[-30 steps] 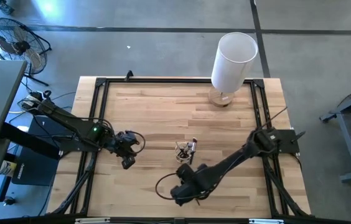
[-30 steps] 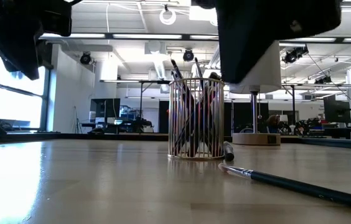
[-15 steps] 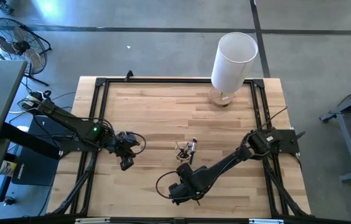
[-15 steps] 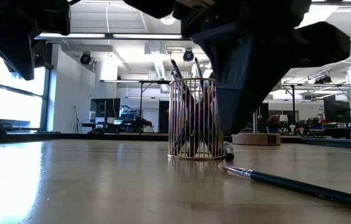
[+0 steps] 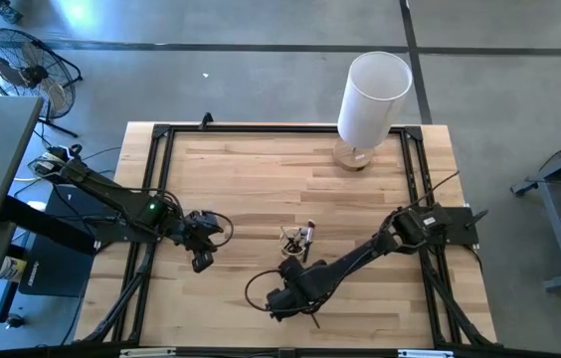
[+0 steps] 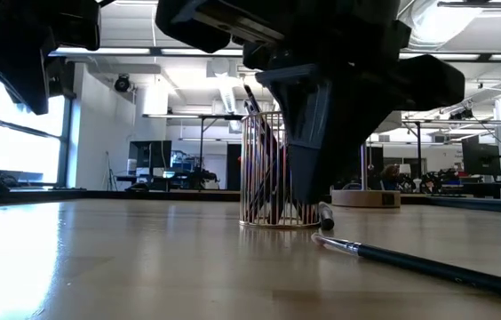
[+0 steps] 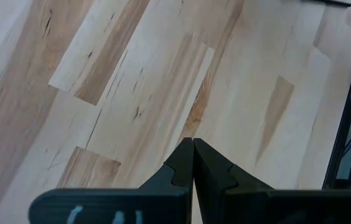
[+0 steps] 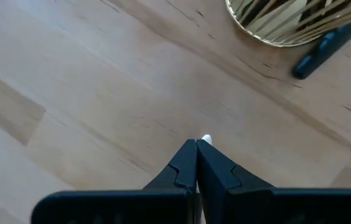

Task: Put items in baskets/containers
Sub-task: Put the eyeshadow brush into the mesh organizer

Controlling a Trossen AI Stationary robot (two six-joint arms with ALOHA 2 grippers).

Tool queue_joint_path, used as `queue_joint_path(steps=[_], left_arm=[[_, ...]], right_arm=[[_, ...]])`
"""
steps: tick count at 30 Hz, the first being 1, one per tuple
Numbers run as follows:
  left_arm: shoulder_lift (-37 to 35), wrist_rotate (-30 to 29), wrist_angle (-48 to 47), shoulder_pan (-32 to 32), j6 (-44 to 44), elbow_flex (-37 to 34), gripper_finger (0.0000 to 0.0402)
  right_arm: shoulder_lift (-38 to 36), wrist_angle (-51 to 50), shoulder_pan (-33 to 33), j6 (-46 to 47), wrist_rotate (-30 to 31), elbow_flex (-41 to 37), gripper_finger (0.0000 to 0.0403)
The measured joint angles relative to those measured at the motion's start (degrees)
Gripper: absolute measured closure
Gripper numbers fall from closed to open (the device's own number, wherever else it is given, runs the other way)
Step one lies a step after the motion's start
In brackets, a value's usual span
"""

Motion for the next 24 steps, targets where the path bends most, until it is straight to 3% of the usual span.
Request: queue_joint_path(steps=[12,24], left_arm=[[0.02,-0.28,0.07,0.02,-0.02,0.02,0.0401],[0.00,-0.44,0.13,0.02,-0.96,0.02,0.0401]], right_arm=[[0.00,0.11,-0.06,-1.33,0.08,0.00,0.0398],[0.02,0.14,-0.06,-1.35,-0.28,-0.05,0.0303]])
